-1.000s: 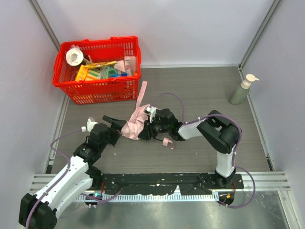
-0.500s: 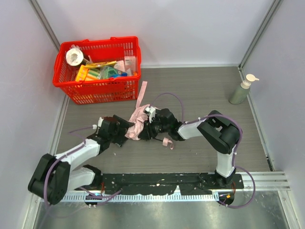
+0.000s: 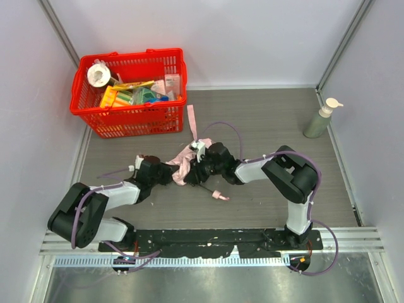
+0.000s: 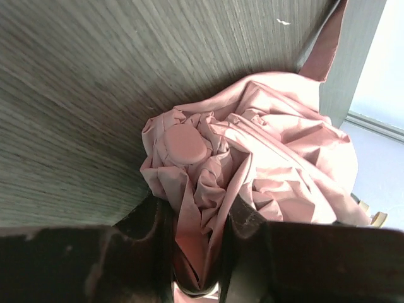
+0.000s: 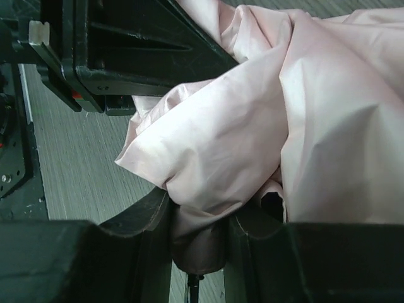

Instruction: Put away the umbrella

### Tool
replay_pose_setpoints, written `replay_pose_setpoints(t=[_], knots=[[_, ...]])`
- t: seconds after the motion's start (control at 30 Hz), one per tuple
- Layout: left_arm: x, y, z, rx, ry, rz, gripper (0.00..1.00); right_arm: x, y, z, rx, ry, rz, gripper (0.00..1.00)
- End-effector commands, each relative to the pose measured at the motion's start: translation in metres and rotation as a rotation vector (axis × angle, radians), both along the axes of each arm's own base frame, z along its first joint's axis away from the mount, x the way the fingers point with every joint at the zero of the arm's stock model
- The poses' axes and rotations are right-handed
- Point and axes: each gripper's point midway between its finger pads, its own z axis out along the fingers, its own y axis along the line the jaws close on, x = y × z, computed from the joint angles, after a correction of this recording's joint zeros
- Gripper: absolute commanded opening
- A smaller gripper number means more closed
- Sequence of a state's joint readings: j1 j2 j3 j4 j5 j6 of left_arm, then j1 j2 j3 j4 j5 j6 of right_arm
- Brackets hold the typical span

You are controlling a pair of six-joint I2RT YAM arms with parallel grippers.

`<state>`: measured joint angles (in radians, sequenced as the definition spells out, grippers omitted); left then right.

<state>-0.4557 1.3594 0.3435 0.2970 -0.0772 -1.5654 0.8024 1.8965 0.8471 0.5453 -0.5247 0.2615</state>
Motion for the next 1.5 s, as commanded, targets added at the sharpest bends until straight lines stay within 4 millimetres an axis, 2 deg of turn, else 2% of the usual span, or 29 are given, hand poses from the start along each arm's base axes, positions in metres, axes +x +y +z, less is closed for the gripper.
replay_pose_setpoints(t=[0.0, 0.03, 0.07, 0.13, 0.17, 0.2, 0.27, 0.3, 0.33, 0.37, 0.4, 0.43, 0.5, 0.53, 0.6, 0.7, 0.77, 0.83, 1.0, 1.03, 1.23, 1.33, 1.47], knots=[[-0.034, 0.034, -0.052, 0.220, 0.110, -0.025, 0.07, -0.041, -0.028, -0.043, -0.181, 0.147, 0.063, 0.01], [-0.033, 0.032, -0.048, 0.212, 0.095, -0.031, 0.01, -0.040, -0.028, -0.042, -0.189, 0.136, 0.057, 0.01], [-0.034, 0.032, -0.046, 0.209, 0.098, -0.036, 0.00, -0.036, -0.031, -0.040, -0.218, 0.123, 0.023, 0.01], [-0.036, 0.028, -0.042, 0.195, 0.110, -0.056, 0.00, -0.032, -0.032, -0.031, -0.270, 0.085, -0.008, 0.14], [-0.038, 0.027, -0.040, 0.191, 0.118, -0.058, 0.00, -0.029, -0.035, -0.029, -0.303, 0.065, -0.040, 0.26], [-0.039, 0.027, -0.038, 0.186, 0.122, -0.058, 0.00, -0.028, -0.034, -0.016, -0.329, 0.027, -0.067, 0.31], [-0.043, 0.027, -0.035, 0.175, 0.124, -0.055, 0.00, -0.025, -0.032, 0.007, -0.335, -0.018, -0.106, 0.54], [-0.043, 0.029, -0.032, 0.176, 0.122, -0.047, 0.00, -0.030, -0.037, 0.012, -0.372, 0.001, -0.115, 0.64], [-0.045, 0.030, -0.031, 0.181, 0.126, -0.047, 0.00, -0.028, -0.037, 0.027, -0.356, -0.013, -0.127, 0.70], [-0.047, 0.031, -0.030, 0.184, 0.132, -0.045, 0.00, -0.032, -0.040, 0.033, -0.371, -0.015, -0.127, 0.72], [-0.046, 0.031, -0.027, 0.180, 0.125, -0.045, 0.00, -0.026, -0.044, 0.051, -0.352, -0.058, -0.164, 0.73], [-0.048, 0.031, -0.027, 0.179, 0.130, -0.048, 0.00, -0.028, -0.047, 0.057, -0.363, -0.079, -0.160, 0.75], [-0.047, 0.028, -0.021, 0.158, 0.119, -0.053, 0.00, -0.023, -0.052, 0.087, -0.366, -0.192, -0.198, 0.79], [-0.051, 0.029, -0.023, 0.160, 0.138, -0.056, 0.00, -0.019, -0.054, 0.093, -0.380, -0.240, -0.211, 0.80], [-0.051, 0.026, -0.020, 0.148, 0.138, -0.059, 0.00, -0.015, -0.048, 0.107, -0.372, -0.337, -0.199, 0.82], [-0.051, 0.026, -0.020, 0.143, 0.148, -0.057, 0.00, -0.001, -0.021, 0.119, -0.308, -0.446, -0.151, 0.83], [-0.054, 0.025, -0.021, 0.135, 0.166, -0.053, 0.00, 0.005, -0.002, 0.118, -0.305, -0.475, -0.101, 0.83], [-0.055, 0.025, -0.022, 0.131, 0.179, -0.053, 0.00, 0.008, 0.014, 0.109, -0.311, -0.487, -0.060, 0.83], [-0.057, 0.026, -0.022, 0.133, 0.202, -0.042, 0.00, -0.010, 0.039, 0.078, -0.356, -0.551, 0.057, 0.83], [-0.058, 0.026, -0.022, 0.131, 0.215, -0.039, 0.00, -0.012, 0.038, 0.063, -0.384, -0.543, 0.070, 0.82], [-0.061, 0.022, -0.022, 0.108, 0.264, -0.033, 0.00, -0.036, 0.039, 0.014, -0.494, -0.590, 0.143, 0.81], [-0.062, 0.019, -0.019, 0.094, 0.289, -0.034, 0.00, -0.026, 0.028, -0.014, -0.634, -0.650, 0.082, 0.77], [-0.065, 0.016, -0.015, 0.080, 0.328, -0.031, 0.00, -0.006, 0.009, -0.030, -0.789, -0.790, -0.028, 0.73]])
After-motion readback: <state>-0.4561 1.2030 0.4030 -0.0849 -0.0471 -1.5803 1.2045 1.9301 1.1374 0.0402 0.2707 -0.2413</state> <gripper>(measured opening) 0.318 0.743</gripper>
